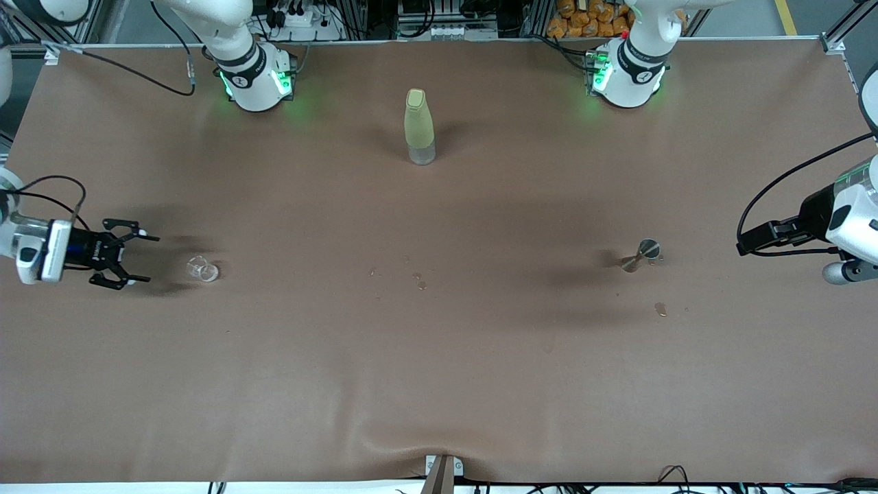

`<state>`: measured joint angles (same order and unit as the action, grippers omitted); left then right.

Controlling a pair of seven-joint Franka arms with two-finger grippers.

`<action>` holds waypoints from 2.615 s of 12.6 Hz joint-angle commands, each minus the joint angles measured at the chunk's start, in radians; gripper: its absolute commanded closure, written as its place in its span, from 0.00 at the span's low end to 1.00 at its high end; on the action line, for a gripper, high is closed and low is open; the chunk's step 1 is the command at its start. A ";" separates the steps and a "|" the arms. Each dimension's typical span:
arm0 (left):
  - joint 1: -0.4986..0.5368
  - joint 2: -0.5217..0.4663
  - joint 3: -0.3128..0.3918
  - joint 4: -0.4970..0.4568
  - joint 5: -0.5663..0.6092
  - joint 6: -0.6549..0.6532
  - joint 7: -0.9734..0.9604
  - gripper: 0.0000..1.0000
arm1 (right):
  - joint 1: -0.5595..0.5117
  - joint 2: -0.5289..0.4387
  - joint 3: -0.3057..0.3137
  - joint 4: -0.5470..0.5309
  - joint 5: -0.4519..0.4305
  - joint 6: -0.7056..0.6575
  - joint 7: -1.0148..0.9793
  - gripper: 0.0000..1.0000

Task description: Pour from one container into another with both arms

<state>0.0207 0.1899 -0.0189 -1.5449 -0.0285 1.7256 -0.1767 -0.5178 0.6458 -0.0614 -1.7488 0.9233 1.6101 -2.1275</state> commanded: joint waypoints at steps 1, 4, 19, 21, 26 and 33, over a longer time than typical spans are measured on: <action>-0.001 -0.010 -0.003 0.003 0.018 -0.014 -0.006 0.00 | -0.033 0.067 0.015 0.034 0.071 -0.042 -0.121 0.00; -0.001 -0.009 -0.003 0.003 0.018 -0.014 -0.004 0.00 | -0.048 0.141 0.017 0.051 0.085 -0.094 -0.181 0.00; 0.008 -0.004 -0.003 0.003 0.007 -0.012 0.002 0.00 | -0.025 0.327 0.043 0.140 0.169 -0.119 -0.325 0.00; 0.008 -0.004 -0.001 0.003 0.007 -0.011 0.002 0.00 | -0.025 0.330 0.043 0.140 0.170 -0.119 -0.325 0.00; 0.008 -0.003 -0.003 0.003 0.009 -0.009 0.005 0.00 | -0.024 0.333 0.043 0.138 0.169 -0.122 -0.327 0.10; 0.008 -0.001 -0.001 0.002 0.009 -0.008 0.006 0.00 | -0.022 0.336 0.045 0.138 0.169 -0.127 -0.364 0.20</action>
<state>0.0263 0.1900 -0.0184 -1.5467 -0.0285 1.7254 -0.1766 -0.5386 0.9639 -0.0195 -1.6318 1.0745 1.4989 -2.4794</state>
